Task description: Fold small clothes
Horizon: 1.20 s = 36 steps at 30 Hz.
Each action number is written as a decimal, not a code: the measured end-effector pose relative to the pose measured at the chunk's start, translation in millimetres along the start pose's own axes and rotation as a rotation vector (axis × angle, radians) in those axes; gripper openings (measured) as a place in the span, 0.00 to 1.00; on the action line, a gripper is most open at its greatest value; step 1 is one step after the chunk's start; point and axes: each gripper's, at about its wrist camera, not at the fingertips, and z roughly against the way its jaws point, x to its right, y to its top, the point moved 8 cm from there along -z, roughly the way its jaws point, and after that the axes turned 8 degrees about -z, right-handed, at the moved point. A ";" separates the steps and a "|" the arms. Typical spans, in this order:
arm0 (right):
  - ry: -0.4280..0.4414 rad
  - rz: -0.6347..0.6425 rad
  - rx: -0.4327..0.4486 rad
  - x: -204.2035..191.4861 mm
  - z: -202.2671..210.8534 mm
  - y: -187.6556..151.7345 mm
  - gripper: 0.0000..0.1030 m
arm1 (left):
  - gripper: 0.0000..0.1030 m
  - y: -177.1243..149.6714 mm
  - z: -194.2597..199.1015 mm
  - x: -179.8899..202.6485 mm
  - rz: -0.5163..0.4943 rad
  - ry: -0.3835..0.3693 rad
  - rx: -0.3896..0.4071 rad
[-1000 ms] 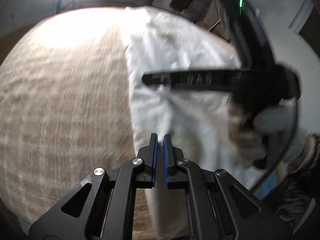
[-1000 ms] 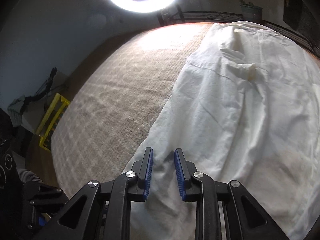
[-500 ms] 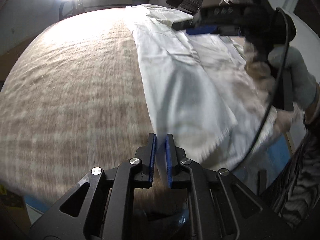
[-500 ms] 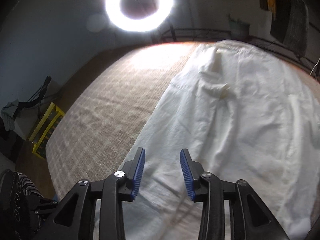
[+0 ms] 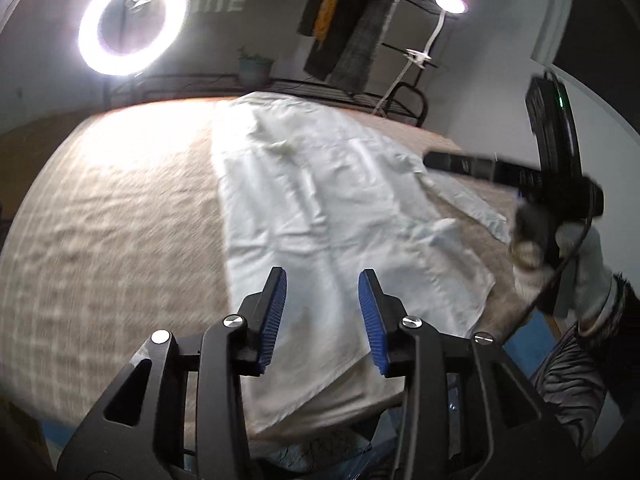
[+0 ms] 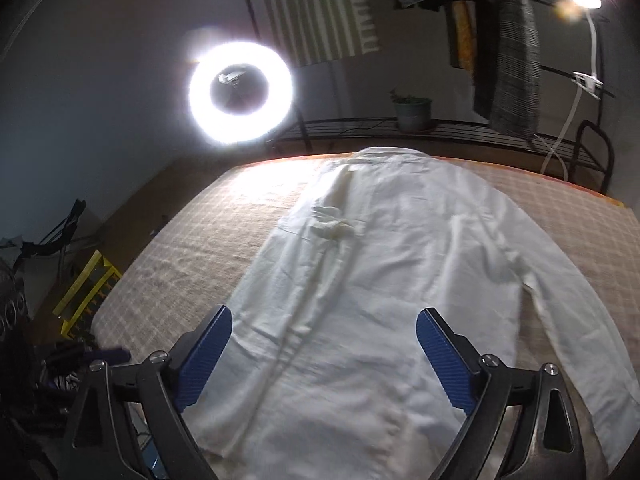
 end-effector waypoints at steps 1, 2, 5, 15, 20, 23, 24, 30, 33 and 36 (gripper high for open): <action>-0.009 -0.019 -0.001 11.2 4.1 -2.9 0.93 | 0.45 4.3 -4.2 7.2 -0.014 -0.006 -0.006; -0.021 -0.045 -0.002 26.1 9.1 -5.9 0.93 | 0.51 7.0 -5.1 12.7 -0.021 -0.014 -0.009; -0.060 -0.122 0.009 64.6 24.0 -10.9 0.93 | 0.52 16.6 -19.4 32.0 -0.043 -0.040 -0.022; -0.200 -0.403 0.116 191.7 88.2 -26.6 0.79 | 0.52 43.2 -65.3 83.8 -0.122 -0.118 -0.091; -0.293 -0.576 0.153 263.5 114.1 -46.6 0.77 | 0.52 45.2 -84.9 94.4 -0.153 -0.121 -0.114; -0.381 -0.724 0.162 310.3 129.2 -66.7 0.78 | 0.52 38.5 -95.7 97.1 -0.159 -0.125 -0.133; -0.399 -0.779 0.161 325.0 131.9 -75.3 0.78 | 0.52 36.5 -98.7 96.7 -0.157 -0.126 -0.141; -0.400 -0.955 0.159 368.1 134.7 -104.2 0.77 | 0.52 28.9 -110.0 98.3 -0.157 -0.142 -0.168; -0.409 -0.977 0.172 373.8 139.3 -107.0 0.76 | 0.52 28.5 -110.5 95.4 -0.146 -0.144 -0.168; -0.398 -1.009 0.151 379.7 135.5 -113.5 0.75 | 0.52 27.8 -111.9 90.6 -0.122 -0.146 -0.174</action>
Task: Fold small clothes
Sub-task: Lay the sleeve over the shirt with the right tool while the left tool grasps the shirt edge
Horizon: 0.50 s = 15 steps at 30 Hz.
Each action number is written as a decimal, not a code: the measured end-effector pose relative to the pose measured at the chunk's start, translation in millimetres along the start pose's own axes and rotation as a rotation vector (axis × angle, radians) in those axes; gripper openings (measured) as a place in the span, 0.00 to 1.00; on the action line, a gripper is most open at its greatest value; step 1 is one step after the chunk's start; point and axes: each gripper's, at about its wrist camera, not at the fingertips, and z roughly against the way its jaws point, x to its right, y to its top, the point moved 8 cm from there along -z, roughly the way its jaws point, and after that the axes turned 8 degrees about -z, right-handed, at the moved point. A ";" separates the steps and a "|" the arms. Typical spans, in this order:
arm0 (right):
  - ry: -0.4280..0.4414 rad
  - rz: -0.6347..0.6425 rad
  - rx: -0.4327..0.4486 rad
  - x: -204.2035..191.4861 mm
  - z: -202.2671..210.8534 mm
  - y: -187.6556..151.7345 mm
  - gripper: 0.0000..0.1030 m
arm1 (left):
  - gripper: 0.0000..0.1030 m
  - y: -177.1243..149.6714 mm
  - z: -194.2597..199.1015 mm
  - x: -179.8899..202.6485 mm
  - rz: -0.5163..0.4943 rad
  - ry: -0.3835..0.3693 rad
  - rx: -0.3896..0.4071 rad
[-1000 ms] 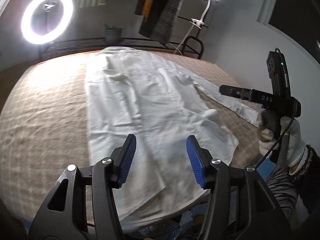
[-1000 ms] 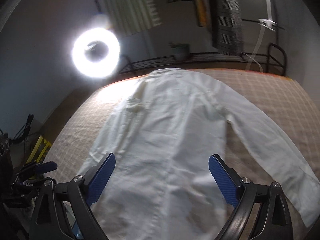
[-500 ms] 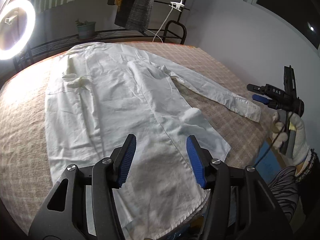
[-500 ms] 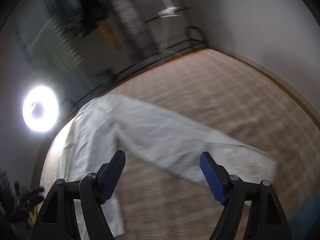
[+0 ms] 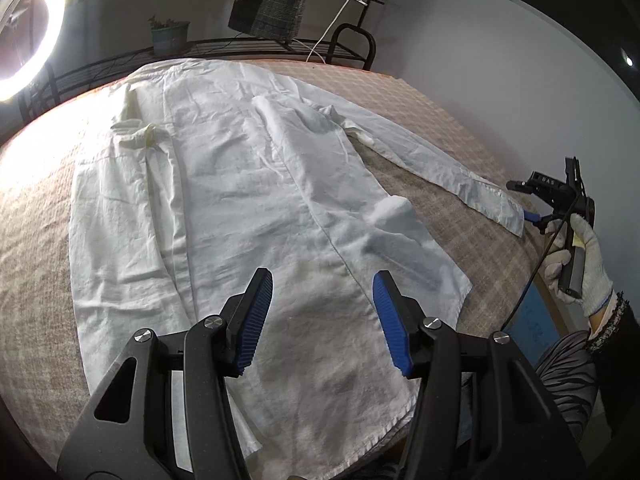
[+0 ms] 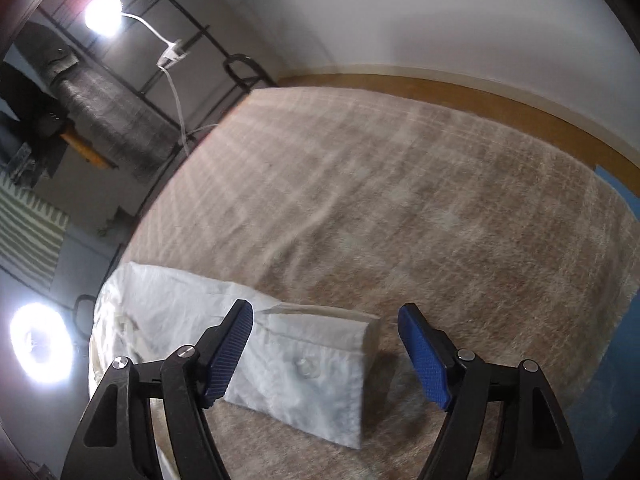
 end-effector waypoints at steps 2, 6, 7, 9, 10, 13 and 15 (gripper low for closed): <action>0.034 -0.025 -0.025 0.7 -4.5 -0.6 0.59 | 0.52 -0.7 0.5 -1.4 0.003 0.002 0.002; 0.077 -0.039 -0.027 1.0 -7.7 2.1 0.27 | 0.52 -3.5 -0.3 -2.0 -0.003 0.007 -0.003; 0.086 -0.029 -0.020 -2.5 -6.1 2.1 0.20 | 0.52 -4.4 -0.5 -2.5 -0.002 0.009 -0.004; 0.108 0.018 -0.001 -19.9 -2.0 0.8 0.14 | 0.52 -5.9 -0.5 -4.7 0.003 0.014 -0.003; 0.117 0.062 0.014 -33.9 0.8 -1.3 0.12 | 0.52 -6.4 -0.1 -5.9 0.008 0.015 -0.003; 0.125 0.255 0.083 -80.2 20.1 -16.0 0.10 | 0.52 -7.2 2.7 -12.4 0.030 0.023 0.004; 0.150 0.369 0.106 -110.5 31.4 -32.2 0.09 | 0.52 -7.8 4.8 -17.1 0.045 0.028 0.008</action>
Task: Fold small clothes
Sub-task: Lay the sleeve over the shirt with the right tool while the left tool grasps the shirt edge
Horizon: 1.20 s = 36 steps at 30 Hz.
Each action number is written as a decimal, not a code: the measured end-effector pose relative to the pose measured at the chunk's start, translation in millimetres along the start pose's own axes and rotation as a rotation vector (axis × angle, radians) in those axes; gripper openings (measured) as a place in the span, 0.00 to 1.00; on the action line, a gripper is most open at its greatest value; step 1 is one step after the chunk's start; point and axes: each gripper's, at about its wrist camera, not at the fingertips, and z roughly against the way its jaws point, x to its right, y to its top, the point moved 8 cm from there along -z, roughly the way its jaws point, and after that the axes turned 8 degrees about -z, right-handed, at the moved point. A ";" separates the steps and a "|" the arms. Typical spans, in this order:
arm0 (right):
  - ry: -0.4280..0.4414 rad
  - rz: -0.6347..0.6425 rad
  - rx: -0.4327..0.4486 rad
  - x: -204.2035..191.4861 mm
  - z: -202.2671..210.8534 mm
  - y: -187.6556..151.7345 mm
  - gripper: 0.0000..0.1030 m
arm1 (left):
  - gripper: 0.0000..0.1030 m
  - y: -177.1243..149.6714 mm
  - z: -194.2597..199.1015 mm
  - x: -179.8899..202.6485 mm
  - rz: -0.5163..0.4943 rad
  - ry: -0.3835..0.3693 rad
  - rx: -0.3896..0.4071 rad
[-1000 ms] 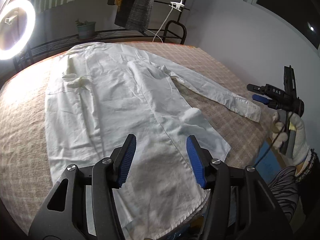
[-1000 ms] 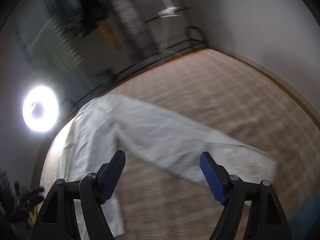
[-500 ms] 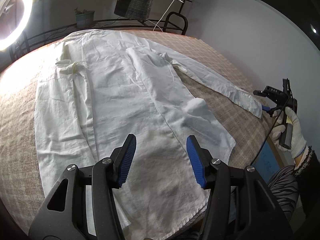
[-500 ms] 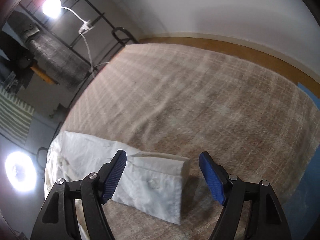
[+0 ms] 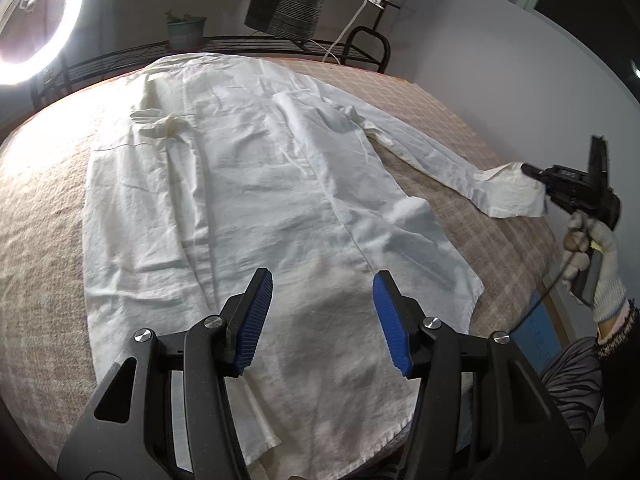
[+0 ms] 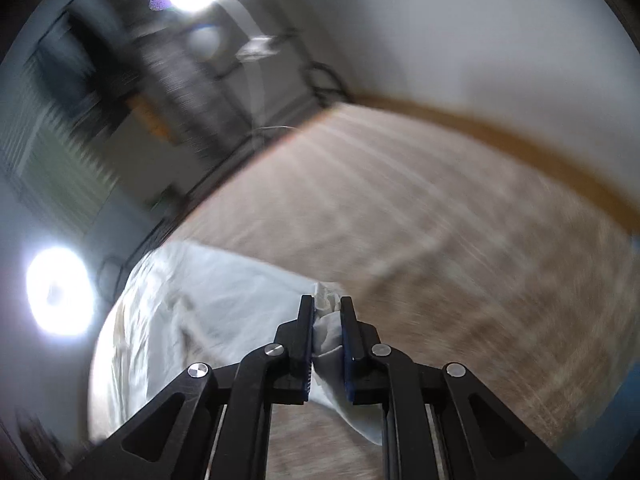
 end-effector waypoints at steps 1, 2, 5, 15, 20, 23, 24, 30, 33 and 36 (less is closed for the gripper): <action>0.019 0.054 0.004 -18.5 2.4 -3.3 0.09 | 0.52 -0.1 1.0 -2.8 0.011 0.000 0.001; 0.049 0.123 0.005 -42.2 5.4 -10.0 0.09 | 0.52 -0.2 2.2 -5.8 0.024 -0.001 0.002; 0.132 0.289 -0.006 -98.1 14.1 -34.7 0.09 | 0.52 0.4 7.3 -16.1 0.064 0.004 0.016; 0.362 0.719 -0.354 -204.4 7.8 -194.3 0.14 | 0.52 -12.4 16.3 -39.3 0.187 -0.003 0.033; 0.439 0.726 -0.447 -203.3 18.5 -203.2 0.30 | 0.52 -17.3 8.9 -26.0 0.222 -0.065 0.022; 0.457 0.642 -0.413 -196.7 21.5 -168.0 0.31 | 0.52 -15.5 -0.3 -9.3 0.227 -0.114 0.016; 0.437 0.629 -0.392 -194.2 16.0 -154.5 0.31 | 0.52 -14.3 -5.1 -2.2 0.216 -0.126 0.012; 0.327 0.515 -0.336 -199.0 -32.1 -77.2 0.39 | 0.52 -14.5 -30.5 39.7 0.142 -0.170 -0.032; 0.273 0.477 -0.345 -203.5 -70.3 -49.7 0.43 | 0.52 -18.5 -36.4 58.0 0.047 -0.137 -0.045; 0.235 0.439 -0.351 -210.0 -107.8 -25.4 0.44 | 0.52 -25.2 -45.4 63.8 -0.024 -0.063 -0.071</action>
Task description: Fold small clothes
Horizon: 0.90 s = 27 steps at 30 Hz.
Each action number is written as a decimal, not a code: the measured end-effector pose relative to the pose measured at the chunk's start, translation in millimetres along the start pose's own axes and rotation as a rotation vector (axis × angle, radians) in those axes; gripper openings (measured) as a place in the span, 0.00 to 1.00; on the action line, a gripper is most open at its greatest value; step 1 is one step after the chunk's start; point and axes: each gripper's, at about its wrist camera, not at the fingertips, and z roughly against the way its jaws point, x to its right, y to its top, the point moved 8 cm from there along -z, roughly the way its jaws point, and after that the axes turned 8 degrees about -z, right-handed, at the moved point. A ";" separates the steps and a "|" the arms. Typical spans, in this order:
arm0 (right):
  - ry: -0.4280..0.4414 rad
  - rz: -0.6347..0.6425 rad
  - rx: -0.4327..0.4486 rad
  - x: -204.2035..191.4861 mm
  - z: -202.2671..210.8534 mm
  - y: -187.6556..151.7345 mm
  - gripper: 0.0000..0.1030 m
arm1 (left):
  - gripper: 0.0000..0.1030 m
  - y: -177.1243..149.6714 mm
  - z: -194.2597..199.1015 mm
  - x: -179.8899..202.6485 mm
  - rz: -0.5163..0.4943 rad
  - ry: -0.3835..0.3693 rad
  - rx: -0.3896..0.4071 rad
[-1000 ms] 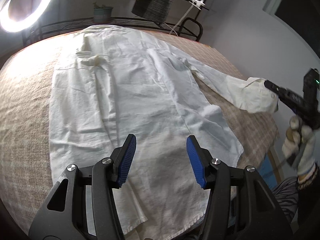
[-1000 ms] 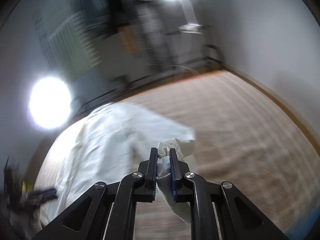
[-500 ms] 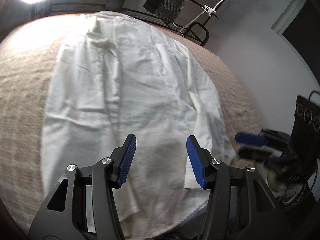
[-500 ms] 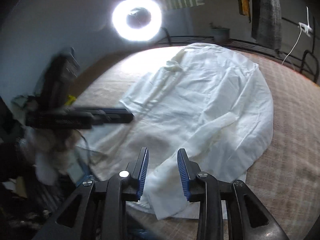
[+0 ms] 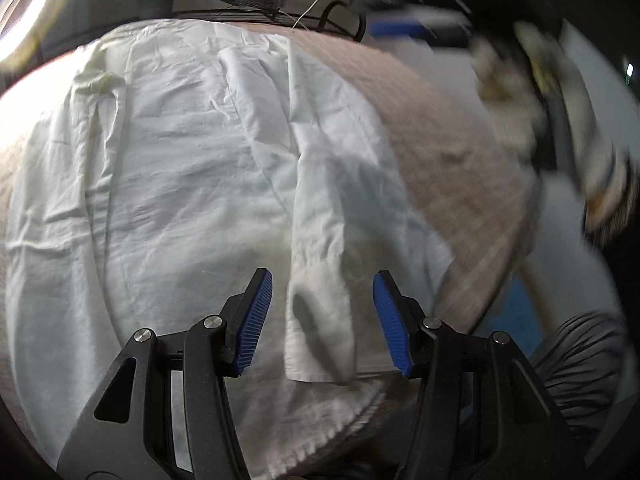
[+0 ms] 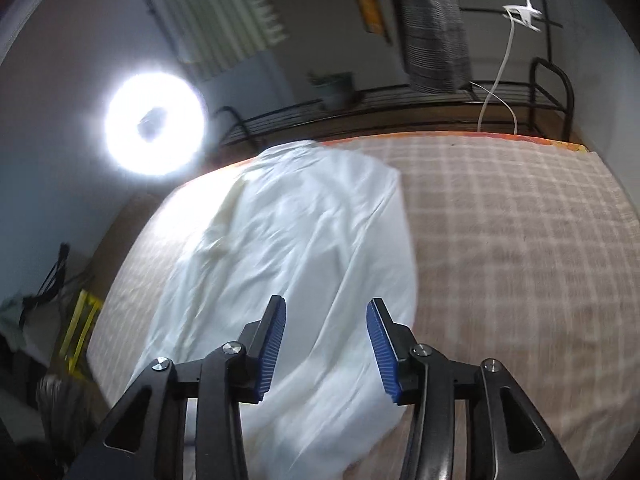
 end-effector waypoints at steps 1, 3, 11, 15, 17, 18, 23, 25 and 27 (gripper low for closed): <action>-0.005 -0.010 -0.010 2.2 -11.0 8.2 0.44 | 0.52 -1.9 -2.3 0.2 -0.005 0.006 -0.005; -0.047 -0.023 -0.050 7.1 -40.7 23.9 0.44 | 0.36 -3.4 -4.5 -2.7 0.013 -0.006 -0.002; -0.225 -0.001 -0.175 27.1 -121.5 43.1 0.23 | 0.05 -6.1 1.5 -7.3 0.138 -0.137 0.008; -0.276 0.038 -0.172 25.6 -132.2 47.8 0.01 | 0.04 -6.2 7.3 -3.2 0.186 -0.203 0.016; -0.265 0.052 -0.140 17.1 -124.0 56.2 0.00 | 0.04 -7.3 9.6 -1.9 0.232 -0.253 0.018; -0.274 0.078 -0.121 9.5 -117.9 61.4 0.00 | 0.04 -8.3 10.4 -0.4 0.257 -0.287 0.016; -0.302 0.283 -0.071 -46.0 -105.4 78.1 0.00 | 0.02 -17.7 6.5 7.1 0.309 -0.376 -0.002; -0.300 0.351 -0.079 -68.5 -114.4 77.4 0.00 | 0.02 -22.5 1.1 8.5 0.315 -0.381 -0.014; -0.320 0.427 -0.110 -82.6 -135.0 69.2 0.00 | 0.02 -29.3 -1.9 8.7 0.325 -0.377 -0.023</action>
